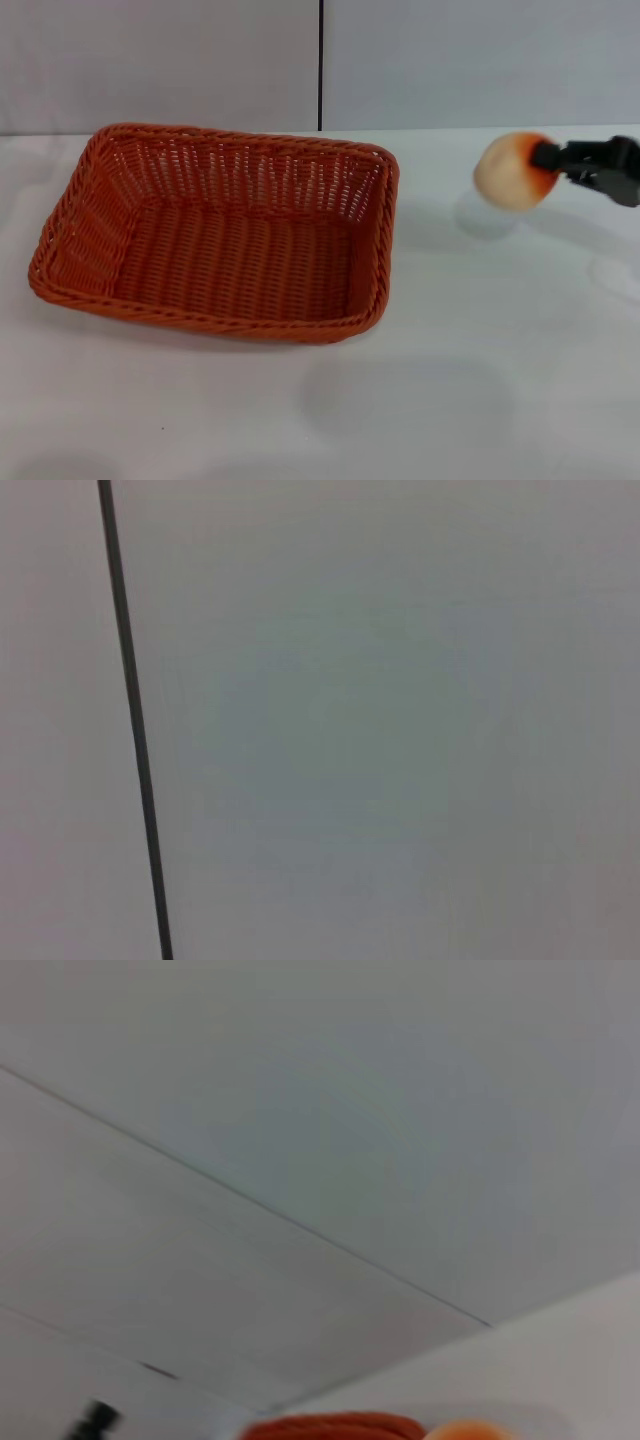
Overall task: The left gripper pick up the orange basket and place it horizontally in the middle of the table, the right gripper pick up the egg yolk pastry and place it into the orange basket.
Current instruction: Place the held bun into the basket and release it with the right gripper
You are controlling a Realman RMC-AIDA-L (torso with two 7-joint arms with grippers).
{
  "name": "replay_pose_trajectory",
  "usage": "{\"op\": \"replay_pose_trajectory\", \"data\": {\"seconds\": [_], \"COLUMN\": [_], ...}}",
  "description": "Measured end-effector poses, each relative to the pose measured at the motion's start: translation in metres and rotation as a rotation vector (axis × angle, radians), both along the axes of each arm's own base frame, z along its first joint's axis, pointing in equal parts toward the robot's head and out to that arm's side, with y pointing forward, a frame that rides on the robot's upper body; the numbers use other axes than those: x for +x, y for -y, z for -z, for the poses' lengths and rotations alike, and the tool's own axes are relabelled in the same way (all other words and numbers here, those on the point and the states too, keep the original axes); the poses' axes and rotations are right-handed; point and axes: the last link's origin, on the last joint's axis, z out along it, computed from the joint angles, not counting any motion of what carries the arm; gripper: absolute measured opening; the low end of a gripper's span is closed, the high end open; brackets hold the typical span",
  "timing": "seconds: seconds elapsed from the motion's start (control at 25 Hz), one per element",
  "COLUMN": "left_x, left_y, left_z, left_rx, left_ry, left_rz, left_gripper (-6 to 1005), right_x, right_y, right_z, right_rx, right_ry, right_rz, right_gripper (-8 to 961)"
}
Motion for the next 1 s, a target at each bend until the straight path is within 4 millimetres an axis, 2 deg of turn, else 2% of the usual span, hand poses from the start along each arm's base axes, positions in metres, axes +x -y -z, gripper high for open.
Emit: {"op": "replay_pose_trajectory", "data": {"seconds": [0.08,0.24,0.28,0.32,0.4,0.44,0.48,0.52,0.6,0.76,0.8,0.92,1.0], "left_x": [-0.001,0.000,0.001,0.000,0.000,-0.001,-0.004,-0.004,-0.005,-0.005,-0.005,-0.004,-0.003], "left_y": [-0.001,-0.003,-0.005,-0.005,-0.007,-0.008,-0.008,-0.008,-0.007,-0.006,-0.006,-0.006,-0.006], "left_z": [0.001,0.003,0.004,0.005,0.007,0.007,0.007,0.007,0.008,0.010,0.010,0.010,0.010], "left_rx": [-0.002,-0.004,-0.004,-0.003,0.002,0.011,0.026,0.026,0.039,0.039,0.040,0.039,0.037], "left_ry": [0.003,0.015,0.026,0.040,0.078,0.100,0.125,0.125,0.139,0.155,0.163,0.165,0.167], "left_rz": [-0.002,0.000,0.001,0.001,0.001,0.000,0.006,0.006,0.023,0.040,0.046,0.048,0.053], "left_gripper": [563,563,563,563,564,564,564,564,564,565,565,566,566], "right_x": [-0.003,-0.013,-0.025,-0.025,-0.042,-0.042,-0.050,-0.050,-0.059,-0.064,-0.070,-0.076,-0.087], "right_y": [0.006,0.006,-0.003,-0.003,-0.020,-0.020,-0.037,-0.037,-0.058,-0.072,-0.077,-0.080,-0.081], "right_z": [-0.007,-0.007,0.001,0.001,0.011,0.011,0.016,0.016,0.024,0.034,0.042,0.048,0.055], "right_rx": [0.025,0.028,0.009,0.009,-0.001,-0.001,0.004,0.004,0.013,0.018,0.011,0.003,-0.008], "right_ry": [-0.054,-0.091,-0.093,-0.093,-0.082,-0.082,-0.049,-0.049,0.021,0.076,0.102,0.117,0.113], "right_rz": [-0.037,-0.097,-0.144,-0.144,-0.205,-0.205,-0.232,-0.232,-0.252,-0.265,-0.277,-0.296,-0.330], "right_gripper": [138,120,115,111,102,97,93,86,72,55,54,50,47]}}
